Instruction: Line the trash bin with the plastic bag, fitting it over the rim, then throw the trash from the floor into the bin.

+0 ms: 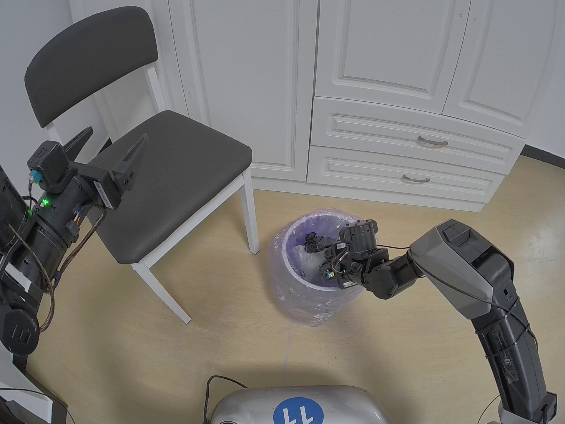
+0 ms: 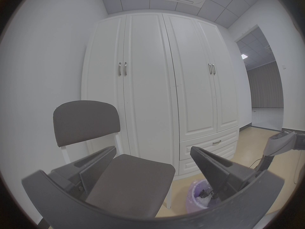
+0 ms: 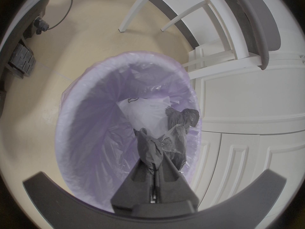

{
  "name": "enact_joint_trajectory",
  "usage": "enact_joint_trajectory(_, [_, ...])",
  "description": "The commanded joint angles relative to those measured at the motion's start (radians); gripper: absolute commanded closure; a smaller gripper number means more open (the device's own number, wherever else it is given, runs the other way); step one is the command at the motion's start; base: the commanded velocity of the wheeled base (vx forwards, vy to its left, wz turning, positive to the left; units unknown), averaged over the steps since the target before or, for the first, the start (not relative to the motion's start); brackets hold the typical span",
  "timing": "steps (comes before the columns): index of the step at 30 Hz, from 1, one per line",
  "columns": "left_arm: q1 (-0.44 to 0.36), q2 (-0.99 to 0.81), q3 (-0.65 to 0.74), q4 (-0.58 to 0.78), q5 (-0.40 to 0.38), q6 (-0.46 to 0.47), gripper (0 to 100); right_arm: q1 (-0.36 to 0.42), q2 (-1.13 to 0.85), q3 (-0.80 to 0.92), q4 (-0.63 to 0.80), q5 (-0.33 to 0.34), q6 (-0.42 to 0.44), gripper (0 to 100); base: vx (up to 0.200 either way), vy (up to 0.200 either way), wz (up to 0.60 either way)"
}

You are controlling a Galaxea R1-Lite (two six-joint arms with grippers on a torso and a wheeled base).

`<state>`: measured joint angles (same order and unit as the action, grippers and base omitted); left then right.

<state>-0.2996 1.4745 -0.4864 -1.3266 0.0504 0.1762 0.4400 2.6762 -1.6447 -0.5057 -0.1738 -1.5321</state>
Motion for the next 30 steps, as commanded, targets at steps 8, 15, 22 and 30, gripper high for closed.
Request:
enact_joint_trajectory(8, [-0.001,0.001,0.002,0.000,0.000,0.000,0,-0.004,-0.001,0.029,0.001,-0.001,-0.002,100,0.000,0.000,0.00])
enact_joint_trajectory(15, [-0.003,0.000,0.003,0.000,0.000,0.000,0,-0.015,-0.071,0.036,-0.002,-0.001,0.000,100,0.000,0.000,0.00])
enact_joint_trajectory(22, [-0.004,-0.005,0.003,0.000,0.000,0.002,0,-0.015,-0.187,0.103,0.000,-0.003,0.000,100,0.000,0.000,0.00])
enact_joint_trajectory(30, [-0.006,-0.006,0.008,-0.002,0.000,0.002,0,-0.015,-0.254,0.149,-0.004,-0.004,-0.002,100,0.000,0.000,0.00])
